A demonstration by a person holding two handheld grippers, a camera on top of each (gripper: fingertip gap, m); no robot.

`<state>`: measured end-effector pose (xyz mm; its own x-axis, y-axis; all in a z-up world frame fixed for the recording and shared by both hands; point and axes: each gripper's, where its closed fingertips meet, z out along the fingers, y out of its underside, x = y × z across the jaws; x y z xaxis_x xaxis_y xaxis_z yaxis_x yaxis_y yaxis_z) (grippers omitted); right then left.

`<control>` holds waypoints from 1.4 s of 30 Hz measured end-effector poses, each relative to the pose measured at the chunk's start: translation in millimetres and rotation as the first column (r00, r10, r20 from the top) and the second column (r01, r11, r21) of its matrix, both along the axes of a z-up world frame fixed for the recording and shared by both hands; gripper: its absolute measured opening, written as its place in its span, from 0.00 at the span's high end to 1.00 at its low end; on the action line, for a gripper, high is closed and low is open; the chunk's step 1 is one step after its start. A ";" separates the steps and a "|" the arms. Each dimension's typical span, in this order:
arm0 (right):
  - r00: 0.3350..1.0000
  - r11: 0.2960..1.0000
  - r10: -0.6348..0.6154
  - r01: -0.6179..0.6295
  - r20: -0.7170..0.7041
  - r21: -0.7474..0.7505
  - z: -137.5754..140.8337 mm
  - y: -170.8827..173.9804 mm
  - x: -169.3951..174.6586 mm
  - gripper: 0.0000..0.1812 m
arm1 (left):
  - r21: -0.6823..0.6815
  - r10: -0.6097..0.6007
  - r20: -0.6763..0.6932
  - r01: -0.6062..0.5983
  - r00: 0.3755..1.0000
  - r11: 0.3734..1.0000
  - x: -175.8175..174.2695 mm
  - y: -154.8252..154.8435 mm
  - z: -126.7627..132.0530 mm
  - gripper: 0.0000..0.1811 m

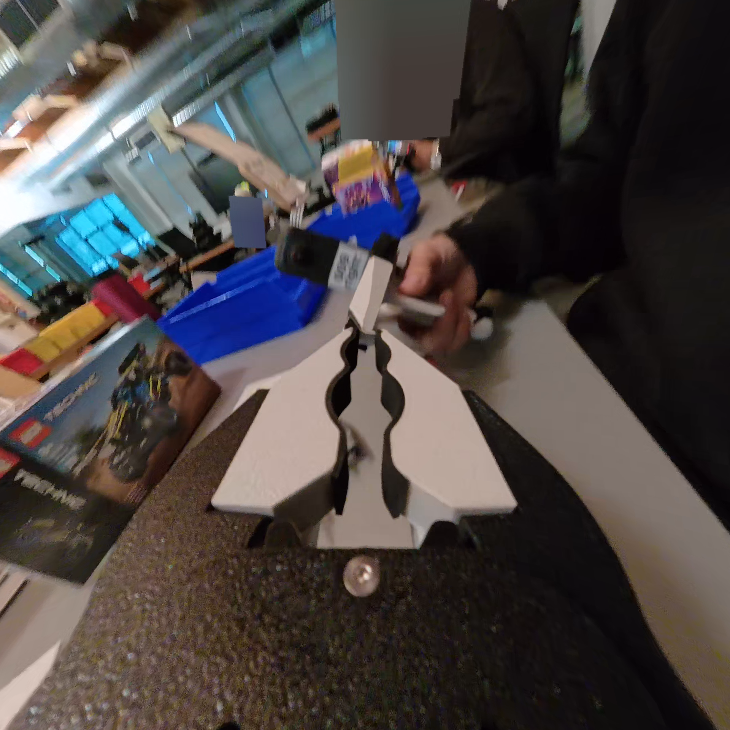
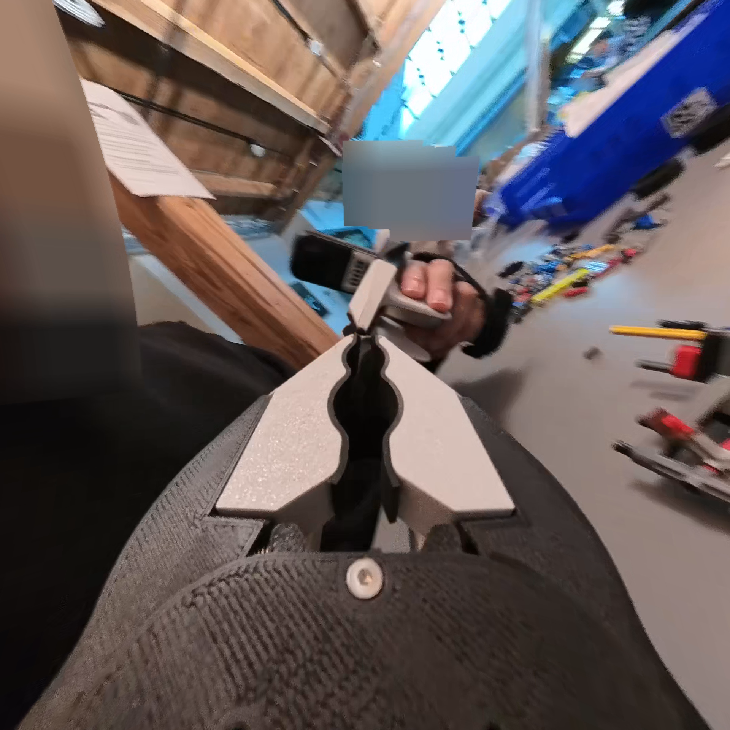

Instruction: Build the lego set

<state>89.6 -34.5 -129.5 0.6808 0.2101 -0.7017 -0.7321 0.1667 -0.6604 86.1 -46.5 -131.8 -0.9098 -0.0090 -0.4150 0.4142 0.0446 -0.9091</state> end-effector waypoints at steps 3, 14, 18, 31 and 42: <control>0.992 0.961 -0.112 0.125 0.064 -0.247 -30.6 0.5 12.6 0.98 | 0.199 0.113 0.058 -0.123 0.992 0.972 13.3 3.7 -31.2 0.97; 0.964 0.551 -0.063 0.249 0.258 -0.796 -121.3 -4.2 26.4 0.98 | 0.581 0.252 -0.051 -0.177 0.966 0.794 14.1 12.1 -109.2 0.95; 0.952 0.494 -0.036 0.282 0.305 -0.822 -124.3 -2.9 28.2 0.98 | 0.598 0.280 -0.110 -0.161 0.954 0.785 14.1 13.5 -116.3 0.95; 0.938 0.454 -0.028 0.321 0.346 -0.832 -122.2 -6.5 28.2 0.86 | 0.606 0.348 -0.111 -0.214 0.931 0.766 25.2 11.9 -120.2 0.97; 0.867 0.396 0.066 0.431 0.493 -0.811 -116.7 -22.6 32.2 0.81 | 0.569 0.435 -0.163 -0.276 0.885 0.775 43.2 5.3 -110.2 0.97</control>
<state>121.8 -57.0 -246.2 0.8558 -0.5143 -0.0555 -0.3987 -0.5874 -0.7043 129.3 -41.1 -242.0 -0.9583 -0.2126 -0.1911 0.0145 0.6315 -0.7752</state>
